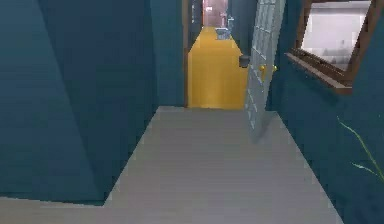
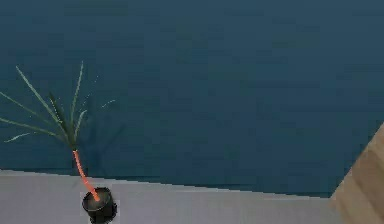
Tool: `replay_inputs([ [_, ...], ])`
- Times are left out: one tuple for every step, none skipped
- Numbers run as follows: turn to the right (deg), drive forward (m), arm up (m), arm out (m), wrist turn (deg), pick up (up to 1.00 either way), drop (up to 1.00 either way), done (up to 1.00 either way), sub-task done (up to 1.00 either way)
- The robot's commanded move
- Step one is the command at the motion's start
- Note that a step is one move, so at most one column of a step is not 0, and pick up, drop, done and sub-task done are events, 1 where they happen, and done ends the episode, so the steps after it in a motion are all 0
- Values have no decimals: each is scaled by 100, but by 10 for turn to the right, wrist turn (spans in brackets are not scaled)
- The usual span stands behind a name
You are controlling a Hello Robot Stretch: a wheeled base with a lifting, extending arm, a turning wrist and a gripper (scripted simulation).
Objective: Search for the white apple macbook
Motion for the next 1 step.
replay_inputs([
  [0,100,0,0,0,0,0,0,0],
])
